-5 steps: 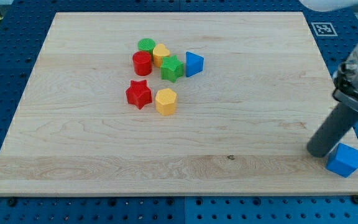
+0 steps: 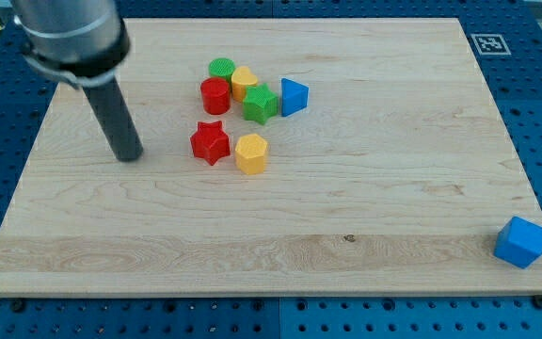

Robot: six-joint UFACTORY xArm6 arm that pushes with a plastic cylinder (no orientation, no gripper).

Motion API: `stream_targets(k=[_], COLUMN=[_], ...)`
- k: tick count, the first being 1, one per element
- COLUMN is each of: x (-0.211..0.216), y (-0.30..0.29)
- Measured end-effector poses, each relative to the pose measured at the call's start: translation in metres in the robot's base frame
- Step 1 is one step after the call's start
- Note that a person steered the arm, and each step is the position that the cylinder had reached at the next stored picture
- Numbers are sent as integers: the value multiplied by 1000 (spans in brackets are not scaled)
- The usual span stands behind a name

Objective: Move red star along with yellow hexagon towards center right

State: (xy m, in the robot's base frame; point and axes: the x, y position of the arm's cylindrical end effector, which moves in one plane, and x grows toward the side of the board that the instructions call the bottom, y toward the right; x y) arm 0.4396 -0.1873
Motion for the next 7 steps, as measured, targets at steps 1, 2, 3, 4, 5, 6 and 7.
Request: stream_targets(k=[1, 2, 3, 4, 5, 6, 7], x=[-8, 14, 29, 32, 32, 32, 23], y=[23, 77, 143, 188, 205, 210, 180])
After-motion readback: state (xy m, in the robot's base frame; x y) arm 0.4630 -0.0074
